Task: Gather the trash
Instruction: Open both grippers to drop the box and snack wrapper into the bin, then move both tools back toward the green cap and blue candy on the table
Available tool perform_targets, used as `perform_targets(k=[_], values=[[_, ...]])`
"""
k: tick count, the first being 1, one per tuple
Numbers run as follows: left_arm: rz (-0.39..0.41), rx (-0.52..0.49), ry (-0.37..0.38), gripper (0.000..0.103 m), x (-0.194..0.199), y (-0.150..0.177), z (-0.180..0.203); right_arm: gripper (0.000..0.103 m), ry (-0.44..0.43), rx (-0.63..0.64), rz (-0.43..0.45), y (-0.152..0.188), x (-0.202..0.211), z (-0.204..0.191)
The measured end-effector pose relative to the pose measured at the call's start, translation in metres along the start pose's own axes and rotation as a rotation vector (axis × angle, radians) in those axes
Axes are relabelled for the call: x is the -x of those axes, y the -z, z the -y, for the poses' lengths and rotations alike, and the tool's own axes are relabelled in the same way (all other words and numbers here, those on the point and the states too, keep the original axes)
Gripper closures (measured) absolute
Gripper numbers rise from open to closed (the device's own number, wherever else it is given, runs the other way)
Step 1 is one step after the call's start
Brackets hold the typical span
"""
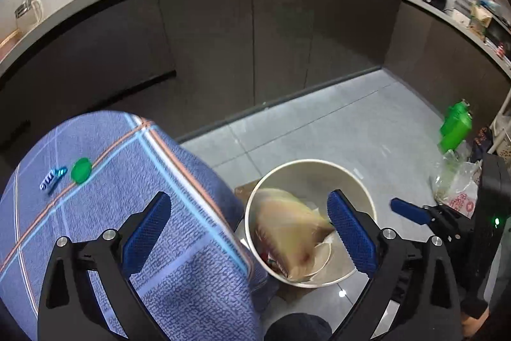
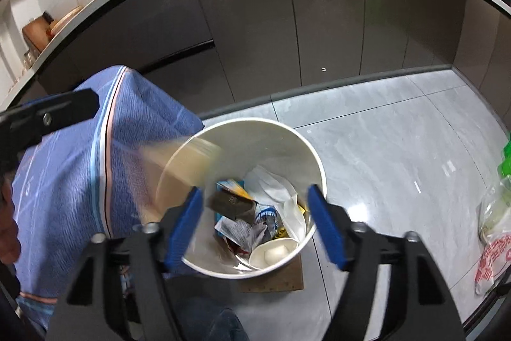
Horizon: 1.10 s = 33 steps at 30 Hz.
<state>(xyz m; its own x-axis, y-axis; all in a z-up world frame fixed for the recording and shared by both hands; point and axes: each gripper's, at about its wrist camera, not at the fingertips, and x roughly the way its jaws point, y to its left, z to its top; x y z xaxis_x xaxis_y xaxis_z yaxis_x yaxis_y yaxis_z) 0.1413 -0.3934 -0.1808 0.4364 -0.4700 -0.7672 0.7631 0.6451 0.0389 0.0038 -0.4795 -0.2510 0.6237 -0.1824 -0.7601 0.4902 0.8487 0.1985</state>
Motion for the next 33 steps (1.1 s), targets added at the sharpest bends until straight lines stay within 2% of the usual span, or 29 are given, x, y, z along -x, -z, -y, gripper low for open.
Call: perform_targets(k=[2,6,11,17,26,33], values=[[-0.003,0.017,-0.015,0.009,-0.002,0.0,-0.003,0.019,0.004,0.002,0.004,0.002,0.0,-0.001],[0.0,0.032,-0.01,0.009,0.0,-0.001,-0.009,0.015,-0.017,-0.011,0.02,0.002,0.006,-0.001],[0.035,0.02,-0.025,0.009,0.014,0.001,-0.011,0.014,-0.024,0.012,0.052,-0.006,0.019,-0.008],[0.052,0.049,-0.034,0.009,0.03,0.002,-0.021,0.012,-0.028,0.041,0.084,-0.013,0.033,-0.018],[0.118,0.145,-0.097,0.009,0.072,0.004,-0.077,0.011,-0.041,0.068,0.151,-0.027,0.065,-0.038],[0.143,0.211,-0.174,0.008,0.11,0.03,-0.13,0.011,-0.085,0.158,0.19,-0.037,0.087,-0.082]])
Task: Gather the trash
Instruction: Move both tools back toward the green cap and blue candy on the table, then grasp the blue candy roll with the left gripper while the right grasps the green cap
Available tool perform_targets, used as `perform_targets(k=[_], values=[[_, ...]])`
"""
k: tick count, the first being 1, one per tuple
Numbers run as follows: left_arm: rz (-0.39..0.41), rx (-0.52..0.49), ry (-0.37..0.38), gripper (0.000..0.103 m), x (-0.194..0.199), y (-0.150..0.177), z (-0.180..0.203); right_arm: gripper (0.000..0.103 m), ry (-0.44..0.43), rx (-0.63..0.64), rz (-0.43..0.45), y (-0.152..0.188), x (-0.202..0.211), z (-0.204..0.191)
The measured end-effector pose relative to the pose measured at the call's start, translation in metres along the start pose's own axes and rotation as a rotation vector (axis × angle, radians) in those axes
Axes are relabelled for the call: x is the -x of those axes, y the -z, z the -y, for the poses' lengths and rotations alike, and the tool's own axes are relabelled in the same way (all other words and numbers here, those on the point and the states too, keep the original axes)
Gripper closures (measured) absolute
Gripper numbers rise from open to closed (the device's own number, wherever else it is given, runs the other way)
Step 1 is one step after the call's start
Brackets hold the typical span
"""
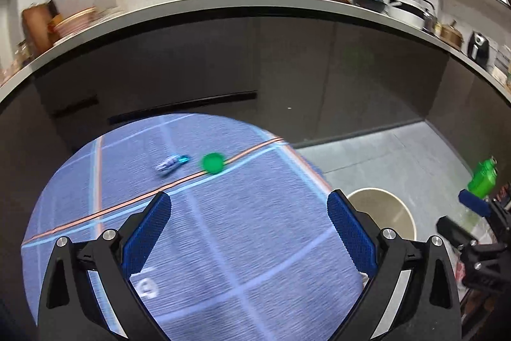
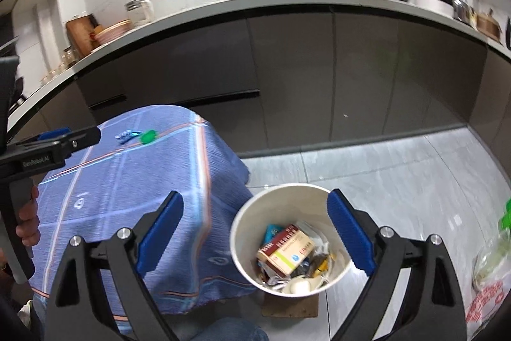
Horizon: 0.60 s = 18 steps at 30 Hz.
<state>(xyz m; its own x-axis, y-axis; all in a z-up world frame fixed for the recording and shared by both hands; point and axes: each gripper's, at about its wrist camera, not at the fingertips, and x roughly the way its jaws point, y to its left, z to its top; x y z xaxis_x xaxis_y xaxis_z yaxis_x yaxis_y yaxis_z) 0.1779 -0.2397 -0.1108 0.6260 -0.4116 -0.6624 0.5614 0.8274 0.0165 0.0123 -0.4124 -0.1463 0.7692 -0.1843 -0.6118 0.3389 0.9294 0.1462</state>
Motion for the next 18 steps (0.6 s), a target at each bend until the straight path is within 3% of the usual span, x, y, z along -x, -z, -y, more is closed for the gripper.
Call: perform_targets(k=[11,16,18], values=[[-0.048,0.16,-0.095,0.008,0.011,0.018,-0.109,0.01,-0.12,0.136,-0.03,-0.029,-0.012,-0.09],[-0.047,0.155,-0.111,0.008,0.008,0.021,-0.127,0.017,-0.169,0.17,-0.082,-0.04,-0.036,-0.123],[-0.048,0.153,-0.106,0.008,0.003,0.02,-0.133,0.025,-0.182,0.191,-0.11,-0.044,-0.05,-0.137]])
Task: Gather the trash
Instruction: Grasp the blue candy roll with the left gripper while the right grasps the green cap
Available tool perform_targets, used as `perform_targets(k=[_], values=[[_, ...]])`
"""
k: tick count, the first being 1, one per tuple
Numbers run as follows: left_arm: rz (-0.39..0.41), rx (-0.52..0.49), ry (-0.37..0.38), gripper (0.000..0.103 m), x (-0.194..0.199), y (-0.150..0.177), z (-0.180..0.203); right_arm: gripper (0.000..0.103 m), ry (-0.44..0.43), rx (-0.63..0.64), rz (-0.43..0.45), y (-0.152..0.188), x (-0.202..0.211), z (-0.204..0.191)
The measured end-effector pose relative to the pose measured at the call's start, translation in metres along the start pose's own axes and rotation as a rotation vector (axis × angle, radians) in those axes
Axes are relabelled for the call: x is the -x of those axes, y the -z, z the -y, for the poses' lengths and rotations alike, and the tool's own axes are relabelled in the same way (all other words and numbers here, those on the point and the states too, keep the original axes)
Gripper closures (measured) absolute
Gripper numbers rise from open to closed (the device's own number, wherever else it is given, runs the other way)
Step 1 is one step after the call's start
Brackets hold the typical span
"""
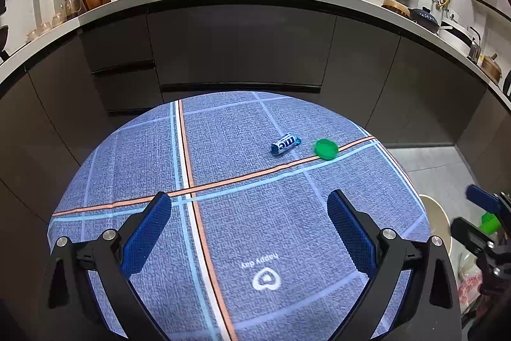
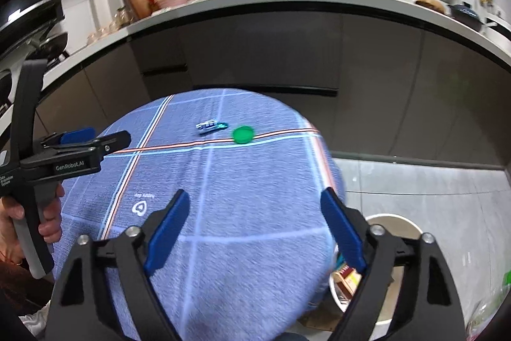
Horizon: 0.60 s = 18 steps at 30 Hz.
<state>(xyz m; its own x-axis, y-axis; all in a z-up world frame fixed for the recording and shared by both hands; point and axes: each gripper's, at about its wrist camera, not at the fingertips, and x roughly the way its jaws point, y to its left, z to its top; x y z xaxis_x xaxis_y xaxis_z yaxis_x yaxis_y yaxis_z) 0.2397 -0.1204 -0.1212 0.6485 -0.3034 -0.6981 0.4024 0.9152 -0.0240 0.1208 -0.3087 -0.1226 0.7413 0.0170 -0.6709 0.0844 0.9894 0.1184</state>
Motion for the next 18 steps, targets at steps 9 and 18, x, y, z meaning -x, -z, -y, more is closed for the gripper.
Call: perform_targets(k=[9,18], values=[[-0.015,-0.023,0.018,0.009,-0.029,-0.013,-0.008,0.042,-0.039,0.004,-0.088,-0.024,-0.059,-0.013],[-0.057,-0.074,0.135,0.012,-0.07,-0.03,-0.005,0.048,-0.058,0.012,-0.157,-0.045,-0.119,-0.016]])
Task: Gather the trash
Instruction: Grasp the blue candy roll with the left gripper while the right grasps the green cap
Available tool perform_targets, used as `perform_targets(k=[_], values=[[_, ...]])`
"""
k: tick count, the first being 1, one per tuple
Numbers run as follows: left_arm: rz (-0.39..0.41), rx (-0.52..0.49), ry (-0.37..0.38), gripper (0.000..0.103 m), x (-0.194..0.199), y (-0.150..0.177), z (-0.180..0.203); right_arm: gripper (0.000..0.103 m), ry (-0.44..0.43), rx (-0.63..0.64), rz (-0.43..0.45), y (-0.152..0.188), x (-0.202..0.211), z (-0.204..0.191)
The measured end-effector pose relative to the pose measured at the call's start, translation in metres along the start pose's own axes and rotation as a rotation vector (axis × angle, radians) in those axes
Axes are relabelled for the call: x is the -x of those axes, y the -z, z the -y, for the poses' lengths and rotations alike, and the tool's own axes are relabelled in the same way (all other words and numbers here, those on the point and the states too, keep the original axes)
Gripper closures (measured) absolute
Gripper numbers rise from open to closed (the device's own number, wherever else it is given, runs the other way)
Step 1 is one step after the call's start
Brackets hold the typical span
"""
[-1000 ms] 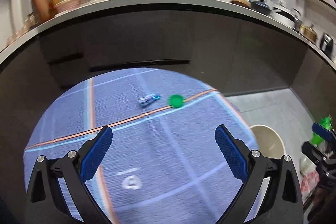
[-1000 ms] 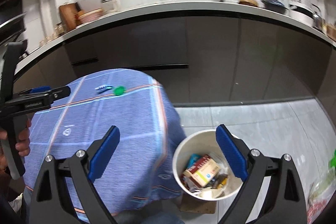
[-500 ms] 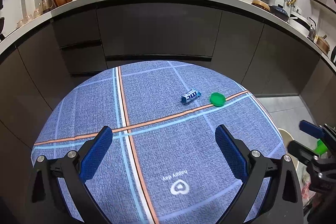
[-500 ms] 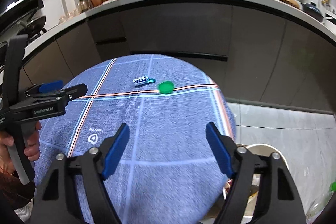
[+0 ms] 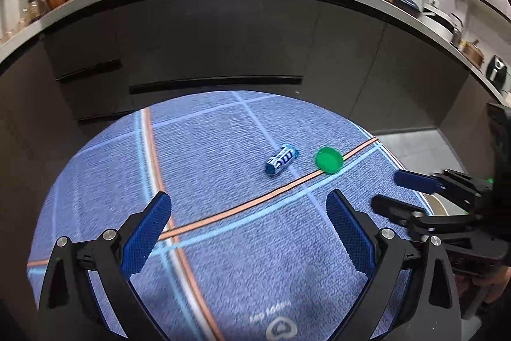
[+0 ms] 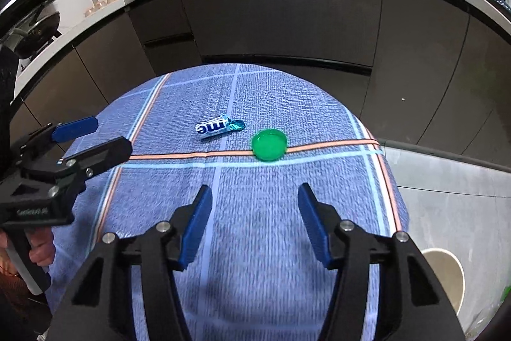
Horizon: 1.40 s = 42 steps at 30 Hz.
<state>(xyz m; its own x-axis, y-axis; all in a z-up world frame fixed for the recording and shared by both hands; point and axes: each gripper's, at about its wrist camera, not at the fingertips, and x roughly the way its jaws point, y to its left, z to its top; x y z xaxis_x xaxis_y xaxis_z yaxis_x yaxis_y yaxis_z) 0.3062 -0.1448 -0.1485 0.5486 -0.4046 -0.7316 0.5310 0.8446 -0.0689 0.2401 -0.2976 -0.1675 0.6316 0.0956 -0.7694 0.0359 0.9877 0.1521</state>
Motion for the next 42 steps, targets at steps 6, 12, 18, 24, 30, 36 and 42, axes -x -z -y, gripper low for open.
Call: perform_targets(k=[6,12,18,24,30,36,42], values=[[-0.053,-0.051,0.054,0.026,-0.034,-0.017,0.007,0.054,0.008,0.015,-0.029,-0.013,-0.027,0.003],[-0.093,-0.059,0.089,0.035,-0.064,-0.029,0.01,0.055,0.022,0.02,-0.045,-0.021,-0.043,0.008],[-0.112,-0.073,0.095,0.042,-0.083,-0.034,0.013,0.056,0.034,0.019,-0.056,-0.028,-0.059,0.01],[-0.133,-0.076,0.102,0.047,-0.096,-0.036,0.013,0.057,0.036,0.023,-0.063,-0.031,-0.067,0.01],[-0.148,-0.074,0.105,0.055,-0.105,-0.037,0.012,0.057,0.041,0.041,-0.058,-0.034,-0.072,0.008],[-0.163,-0.071,0.118,0.084,-0.112,-0.035,0.011,0.067,0.059,0.091,-0.053,-0.033,-0.073,0.0],[-0.133,-0.056,0.126,0.093,-0.095,-0.027,0.009,0.067,0.038,0.093,-0.018,-0.022,-0.054,-0.005]])
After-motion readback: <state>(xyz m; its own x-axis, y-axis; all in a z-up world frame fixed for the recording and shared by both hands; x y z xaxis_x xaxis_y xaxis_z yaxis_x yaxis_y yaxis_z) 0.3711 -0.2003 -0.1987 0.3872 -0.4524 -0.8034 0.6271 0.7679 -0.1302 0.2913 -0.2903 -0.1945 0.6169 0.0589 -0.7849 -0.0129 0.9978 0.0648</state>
